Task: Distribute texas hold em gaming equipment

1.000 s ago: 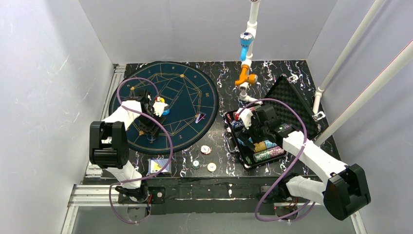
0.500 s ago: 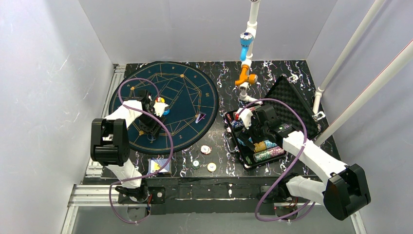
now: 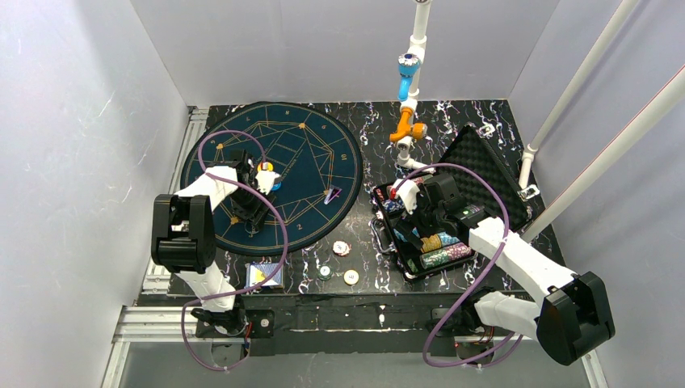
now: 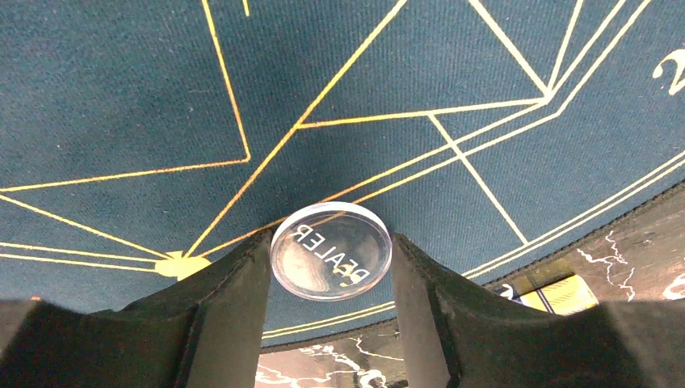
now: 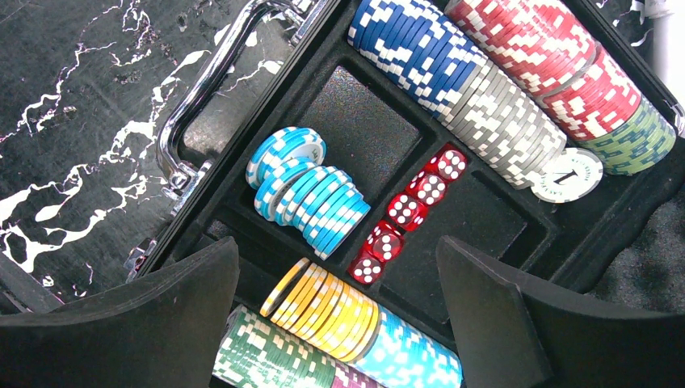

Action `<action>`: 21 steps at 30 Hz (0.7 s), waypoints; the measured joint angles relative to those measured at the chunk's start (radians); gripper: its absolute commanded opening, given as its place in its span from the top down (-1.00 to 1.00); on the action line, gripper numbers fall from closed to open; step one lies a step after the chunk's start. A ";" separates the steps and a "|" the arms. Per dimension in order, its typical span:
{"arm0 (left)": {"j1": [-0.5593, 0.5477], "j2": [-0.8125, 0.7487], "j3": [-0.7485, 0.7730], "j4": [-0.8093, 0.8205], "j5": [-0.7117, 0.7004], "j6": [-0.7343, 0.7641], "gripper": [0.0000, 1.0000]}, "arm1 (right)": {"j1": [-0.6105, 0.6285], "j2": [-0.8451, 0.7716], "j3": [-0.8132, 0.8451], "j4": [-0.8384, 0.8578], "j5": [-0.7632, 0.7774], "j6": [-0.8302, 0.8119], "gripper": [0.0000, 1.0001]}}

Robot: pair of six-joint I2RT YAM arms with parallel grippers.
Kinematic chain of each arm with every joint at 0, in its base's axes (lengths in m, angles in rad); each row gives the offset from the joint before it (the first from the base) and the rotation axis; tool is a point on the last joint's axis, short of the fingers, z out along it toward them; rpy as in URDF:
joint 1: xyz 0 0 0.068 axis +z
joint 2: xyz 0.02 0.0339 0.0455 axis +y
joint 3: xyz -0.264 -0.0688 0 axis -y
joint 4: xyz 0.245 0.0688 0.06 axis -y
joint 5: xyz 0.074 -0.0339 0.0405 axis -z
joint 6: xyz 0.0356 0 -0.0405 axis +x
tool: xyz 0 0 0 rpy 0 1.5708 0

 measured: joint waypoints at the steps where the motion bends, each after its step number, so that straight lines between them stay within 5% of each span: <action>1: 0.000 0.001 0.000 0.000 -0.001 -0.001 -0.04 | 0.000 0.000 0.000 0.000 0.000 0.000 -1.00; 7: -0.001 0.005 0.000 0.007 -0.002 -0.004 -0.12 | 0.000 0.000 0.000 0.000 0.000 0.000 -1.00; 13: -0.006 0.004 0.000 0.004 -0.002 -0.020 -0.48 | 0.000 0.000 0.000 0.000 0.000 0.000 -1.00; 21: -0.006 -0.001 0.082 -0.041 0.039 -0.055 -0.57 | 0.000 0.000 0.000 0.000 0.000 0.000 -1.00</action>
